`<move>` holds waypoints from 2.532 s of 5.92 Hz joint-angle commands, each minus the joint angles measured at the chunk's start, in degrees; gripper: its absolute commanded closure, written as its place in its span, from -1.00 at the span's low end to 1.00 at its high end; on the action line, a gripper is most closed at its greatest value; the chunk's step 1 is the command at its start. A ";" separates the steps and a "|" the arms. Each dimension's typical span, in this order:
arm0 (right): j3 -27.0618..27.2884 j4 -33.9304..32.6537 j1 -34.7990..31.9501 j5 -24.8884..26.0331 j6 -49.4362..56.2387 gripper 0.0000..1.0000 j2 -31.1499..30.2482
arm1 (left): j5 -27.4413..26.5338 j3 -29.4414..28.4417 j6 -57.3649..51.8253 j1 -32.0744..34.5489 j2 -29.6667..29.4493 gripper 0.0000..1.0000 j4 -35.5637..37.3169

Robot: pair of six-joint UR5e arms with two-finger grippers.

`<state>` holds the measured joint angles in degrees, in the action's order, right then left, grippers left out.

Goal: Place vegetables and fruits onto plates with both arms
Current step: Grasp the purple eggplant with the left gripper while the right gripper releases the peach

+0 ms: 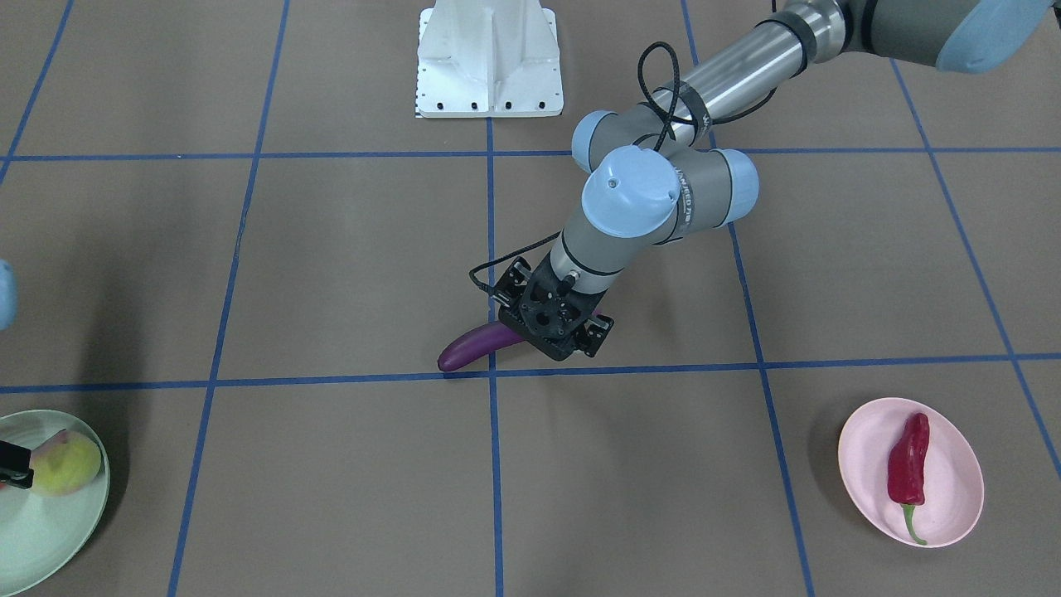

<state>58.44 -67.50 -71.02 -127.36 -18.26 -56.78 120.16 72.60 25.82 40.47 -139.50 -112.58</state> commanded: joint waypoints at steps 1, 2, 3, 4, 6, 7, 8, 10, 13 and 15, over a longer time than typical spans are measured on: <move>0.01 0.00 0.00 0.00 -0.02 -1.00 0.00 | -0.54 -0.27 -9.79 -2.05 0.19 -0.98 -0.01; 0.01 0.00 0.00 0.00 0.06 -1.00 -0.08 | -0.89 -0.71 -10.78 -4.15 0.10 -0.98 -0.01; 0.01 -0.09 0.00 0.00 -0.02 -1.00 -0.08 | -0.81 -1.15 -10.79 -4.08 0.10 -0.97 -0.01; 0.01 -0.09 0.00 0.00 0.06 -1.00 -0.08 | -1.16 -2.02 -10.87 -4.08 0.02 -0.97 -0.27; 0.01 -0.09 0.00 0.00 -0.02 -1.00 -0.08 | -5.11 -2.90 -10.79 -4.78 0.02 -0.96 -0.36; 0.01 -0.09 0.00 0.00 0.06 -1.00 -0.08 | -5.20 -2.73 -10.70 -4.87 0.10 -0.86 -0.36; 0.01 -0.09 0.00 0.00 0.06 -1.00 -0.17 | -5.20 -2.82 -10.70 -4.87 0.28 -0.82 -0.36; 0.09 0.00 0.00 -0.09 -0.02 -1.00 -0.17 | -5.12 -2.56 -10.70 -5.22 2.12 -0.71 -0.54; 0.18 0.00 0.00 -0.09 0.06 -1.00 -0.26 | -5.29 -0.73 -10.61 -4.44 2.12 0.75 -0.36; 0.36 0.00 0.00 0.00 0.06 -1.00 -0.26 | -5.03 4.18 -9.91 -3.38 4.66 1.00 -0.01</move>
<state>58.72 -67.50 -71.02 -127.37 -18.19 -57.04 115.00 74.26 15.71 36.54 -136.08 -112.67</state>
